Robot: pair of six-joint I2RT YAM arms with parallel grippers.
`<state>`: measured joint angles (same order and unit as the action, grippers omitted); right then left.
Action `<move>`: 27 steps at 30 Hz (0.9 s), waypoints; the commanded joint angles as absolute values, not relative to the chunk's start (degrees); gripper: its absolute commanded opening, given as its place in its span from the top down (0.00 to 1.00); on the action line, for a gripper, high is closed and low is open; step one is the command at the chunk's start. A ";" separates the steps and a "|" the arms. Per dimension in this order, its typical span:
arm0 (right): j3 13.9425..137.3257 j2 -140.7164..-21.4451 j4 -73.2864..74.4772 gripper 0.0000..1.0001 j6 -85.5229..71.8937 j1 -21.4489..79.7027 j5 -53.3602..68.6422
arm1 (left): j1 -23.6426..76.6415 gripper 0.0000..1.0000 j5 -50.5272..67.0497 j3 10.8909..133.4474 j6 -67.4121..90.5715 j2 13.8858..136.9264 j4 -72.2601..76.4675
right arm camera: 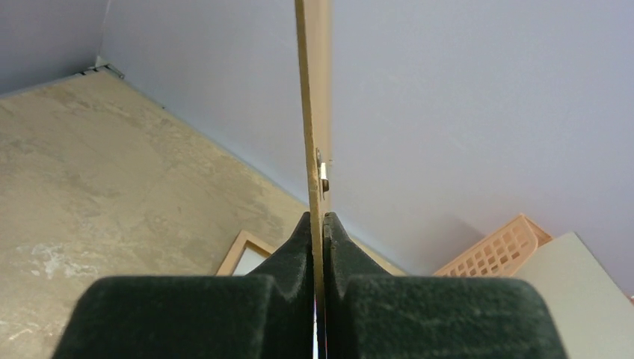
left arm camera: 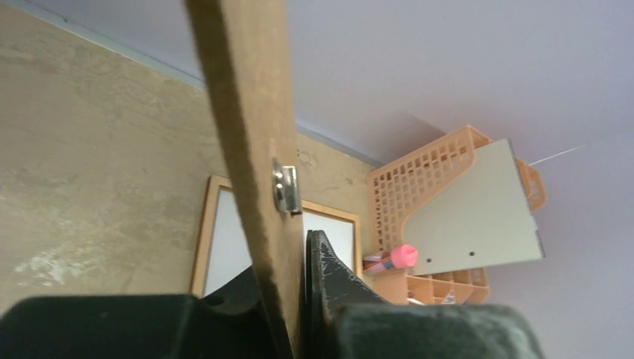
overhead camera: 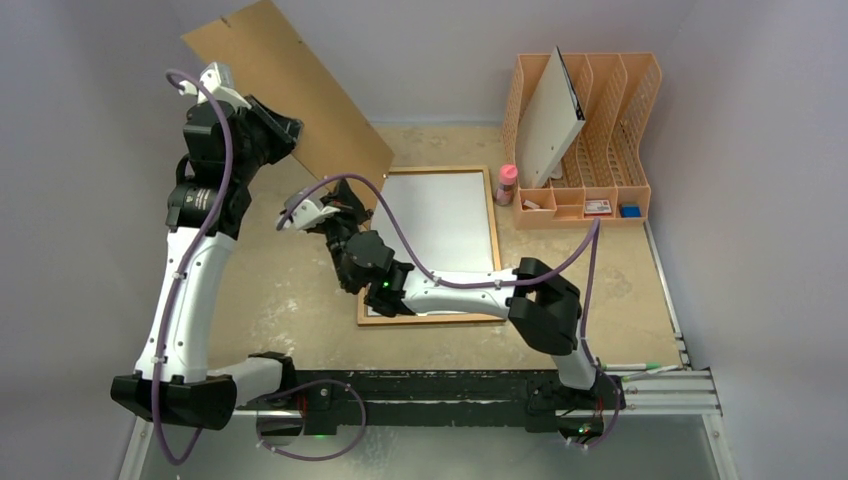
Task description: Put the photo into the frame
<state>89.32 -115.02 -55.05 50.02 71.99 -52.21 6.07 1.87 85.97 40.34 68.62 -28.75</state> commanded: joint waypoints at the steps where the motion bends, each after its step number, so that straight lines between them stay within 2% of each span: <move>1: 92.56 -111.75 -64.75 1.00 52.05 71.81 -53.83 | 6.25 1.00 2.22 88.18 39.77 67.13 -27.76; 3: 91.45 -111.16 -64.77 0.96 51.63 71.81 -53.76 | 6.29 1.00 3.01 87.91 39.81 67.28 -26.50; 4: 90.70 -110.66 -64.64 0.83 51.17 71.81 -53.49 | 6.29 1.00 3.36 87.85 39.88 67.47 -25.69; 6: 89.16 -108.79 -61.45 0.64 48.73 71.81 -52.02 | 6.24 1.00 4.26 87.85 40.15 67.84 -23.59; 8: 88.77 -105.91 -51.17 0.40 41.98 71.66 -48.36 | 6.26 1.00 4.14 88.59 40.02 68.73 -22.40; 10: 87.64 -102.59 -42.31 0.20 34.25 71.11 -42.92 | 6.24 1.00 4.06 89.80 39.48 69.93 -21.39; 12: 85.88 -99.45 -35.53 0.11 29.67 70.60 -38.35 | 6.24 1.00 4.12 90.75 39.03 71.32 -20.10; 16: 81.45 -92.58 -27.00 0.06 24.41 69.89 -28.10 | 6.16 1.00 4.90 92.55 38.08 74.55 -17.94; 21: 80.95 -84.47 -16.50 0.06 14.29 63.85 -8.97 | 5.63 1.00 9.02 93.31 37.35 78.96 -16.16; 27: 75.57 -76.51 -18.08 0.05 -1.22 52.53 1.57 | 3.81 1.00 20.36 91.94 36.97 80.66 -11.60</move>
